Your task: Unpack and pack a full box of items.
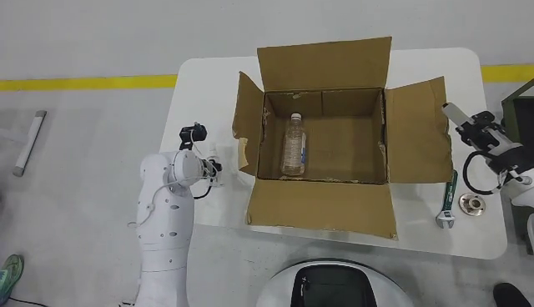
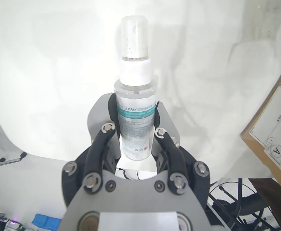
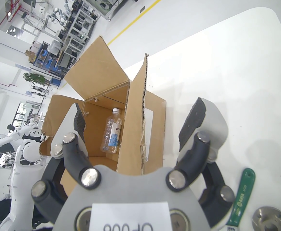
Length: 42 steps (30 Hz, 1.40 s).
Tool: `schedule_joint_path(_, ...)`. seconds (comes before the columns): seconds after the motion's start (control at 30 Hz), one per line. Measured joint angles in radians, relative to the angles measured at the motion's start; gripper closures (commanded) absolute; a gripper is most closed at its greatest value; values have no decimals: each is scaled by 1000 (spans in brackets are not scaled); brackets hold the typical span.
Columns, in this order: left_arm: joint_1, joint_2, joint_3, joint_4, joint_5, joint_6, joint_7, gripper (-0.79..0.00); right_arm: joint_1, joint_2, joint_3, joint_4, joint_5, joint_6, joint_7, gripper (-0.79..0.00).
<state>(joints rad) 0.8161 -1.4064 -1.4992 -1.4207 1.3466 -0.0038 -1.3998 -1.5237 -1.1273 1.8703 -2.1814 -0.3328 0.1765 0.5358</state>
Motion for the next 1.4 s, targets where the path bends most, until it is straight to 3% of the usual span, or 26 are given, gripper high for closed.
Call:
schedule_joint_path(0.2,9,9,-30,-240,1,31,-34,0,2,2,-1,5,-3,1,0,-785)
schedule_joint_path(0.4,-37,14,-50,-455,-70,51,-87,0,-7,2,5,0,5,-1,-8,-785)
schedule_joint_path(0.7,-123,11,29,-653,-199,80,-91,0,-37,1,13,-4,21,-19,-27,-785)
schedule_joint_path(0.87,-174,4,94,-654,-305,133,-87,0,-57,0,24,-8,22,-31,-41,-785)
schedule_joint_path(1.03,-218,-5,209,-620,-396,151,-112,0,-85,-1,49,-9,33,-45,-58,-785)
schedule_joint_path(1.4,-273,-32,463,-417,-484,196,-105,0,-140,-4,114,6,84,-71,-77,-785)
